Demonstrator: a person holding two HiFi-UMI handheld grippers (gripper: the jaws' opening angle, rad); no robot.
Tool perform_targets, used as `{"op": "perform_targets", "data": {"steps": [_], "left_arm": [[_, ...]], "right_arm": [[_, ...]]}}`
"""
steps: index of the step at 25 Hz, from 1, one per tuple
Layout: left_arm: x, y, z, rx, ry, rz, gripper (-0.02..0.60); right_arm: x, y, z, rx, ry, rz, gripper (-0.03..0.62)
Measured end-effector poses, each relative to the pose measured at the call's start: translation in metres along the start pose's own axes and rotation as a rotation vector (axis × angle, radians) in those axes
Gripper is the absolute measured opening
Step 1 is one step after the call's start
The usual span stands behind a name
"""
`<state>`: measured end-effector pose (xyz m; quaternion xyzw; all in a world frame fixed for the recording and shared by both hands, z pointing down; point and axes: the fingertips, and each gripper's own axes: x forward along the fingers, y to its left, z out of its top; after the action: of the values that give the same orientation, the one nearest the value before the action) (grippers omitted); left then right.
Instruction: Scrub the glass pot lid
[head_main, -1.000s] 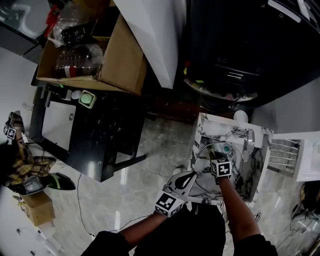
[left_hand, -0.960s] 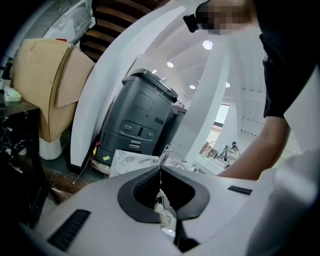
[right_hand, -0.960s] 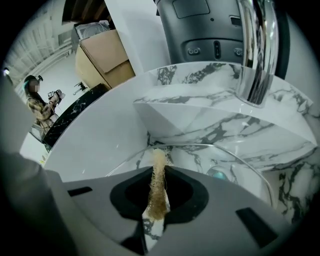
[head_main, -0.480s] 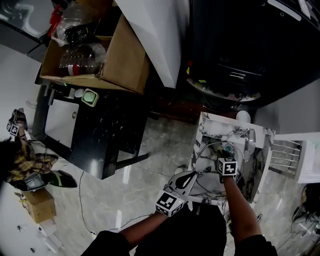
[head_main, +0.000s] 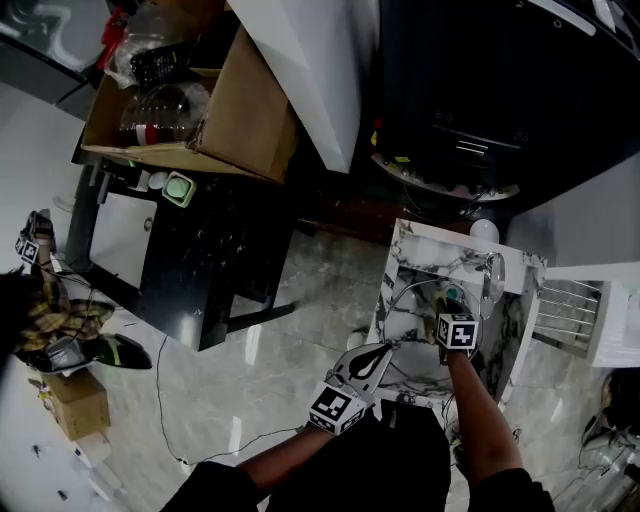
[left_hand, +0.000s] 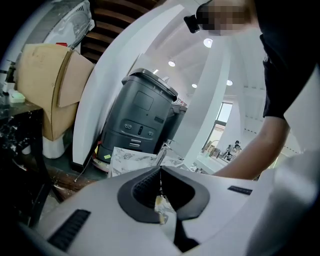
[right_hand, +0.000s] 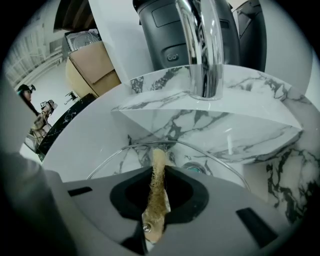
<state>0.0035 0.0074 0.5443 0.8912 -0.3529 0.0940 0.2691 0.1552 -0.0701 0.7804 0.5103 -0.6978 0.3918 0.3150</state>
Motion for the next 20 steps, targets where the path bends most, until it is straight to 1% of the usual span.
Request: {"op": "perform_targets", "data": {"steps": [3, 8, 14, 20], "left_arm": [[0.001, -0.004, 0.000, 0.000, -0.004, 0.006, 0.015], [0.002, -0.011, -0.005, 0.001, 0.004, 0.022, 0.016], [0.008, -0.029, -0.007, 0.013, 0.013, 0.020, 0.015], [0.013, -0.042, -0.010, 0.019, 0.012, 0.029, 0.015]], "right_arm": [[-0.002, -0.003, -0.003, -0.002, 0.003, -0.001, 0.057], [-0.005, -0.009, -0.010, -0.046, 0.031, -0.018, 0.057], [-0.011, -0.020, -0.015, -0.037, 0.030, -0.018, 0.057], [-0.017, -0.032, -0.027, -0.055, 0.040, -0.016, 0.057]]}}
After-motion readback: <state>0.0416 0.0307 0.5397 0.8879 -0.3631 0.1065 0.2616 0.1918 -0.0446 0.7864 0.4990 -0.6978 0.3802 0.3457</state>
